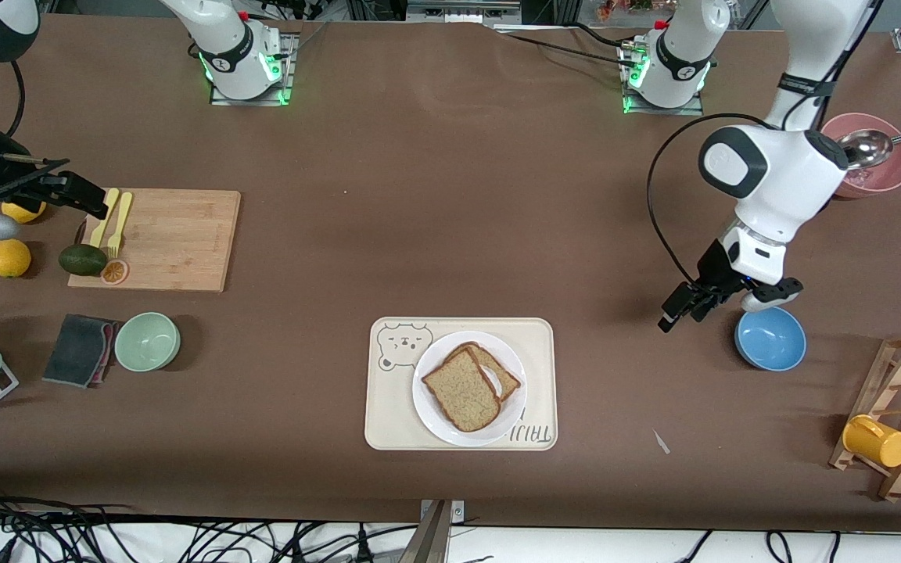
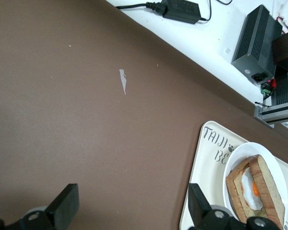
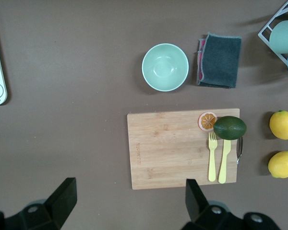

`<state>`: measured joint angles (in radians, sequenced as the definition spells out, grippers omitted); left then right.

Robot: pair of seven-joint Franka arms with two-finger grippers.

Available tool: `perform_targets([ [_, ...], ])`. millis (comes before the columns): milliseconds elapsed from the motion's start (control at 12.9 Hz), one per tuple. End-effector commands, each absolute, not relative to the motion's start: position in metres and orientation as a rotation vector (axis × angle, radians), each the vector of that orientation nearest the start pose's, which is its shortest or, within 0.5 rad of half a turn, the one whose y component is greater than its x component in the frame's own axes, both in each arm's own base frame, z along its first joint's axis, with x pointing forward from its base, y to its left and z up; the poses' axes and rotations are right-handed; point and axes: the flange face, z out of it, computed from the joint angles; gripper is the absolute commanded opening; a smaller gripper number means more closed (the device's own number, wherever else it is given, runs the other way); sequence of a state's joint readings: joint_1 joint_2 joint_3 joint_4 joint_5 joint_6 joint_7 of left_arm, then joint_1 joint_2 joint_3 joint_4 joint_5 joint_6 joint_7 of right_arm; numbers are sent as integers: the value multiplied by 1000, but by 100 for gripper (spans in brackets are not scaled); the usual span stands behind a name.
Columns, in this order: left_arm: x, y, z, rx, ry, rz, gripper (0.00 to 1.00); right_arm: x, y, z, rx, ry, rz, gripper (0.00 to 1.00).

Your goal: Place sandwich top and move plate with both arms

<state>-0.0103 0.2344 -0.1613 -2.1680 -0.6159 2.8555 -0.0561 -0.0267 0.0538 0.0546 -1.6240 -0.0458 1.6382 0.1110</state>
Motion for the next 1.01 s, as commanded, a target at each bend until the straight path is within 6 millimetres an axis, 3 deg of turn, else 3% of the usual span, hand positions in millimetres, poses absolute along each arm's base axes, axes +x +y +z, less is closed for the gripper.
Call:
perform_targets([
  [0,611,-55,347,-3365,-752,-518,100,573,12,580,-3185,97,52,100],
  [311,628,-31,389,-3233,-667,-254,100,572,12,579,-3185,97,69,100],
  [467,624,-14,406,-3155,-638,-207,100,572,13,579,-3185,93,71,100],
  [700,614,-5,437,-3041,-619,-170,100,574,13,575,-3185,95,83,100],
  [933,618,26,490,-3010,-667,-83,100,574,13,575,-3185,92,81,100],
])
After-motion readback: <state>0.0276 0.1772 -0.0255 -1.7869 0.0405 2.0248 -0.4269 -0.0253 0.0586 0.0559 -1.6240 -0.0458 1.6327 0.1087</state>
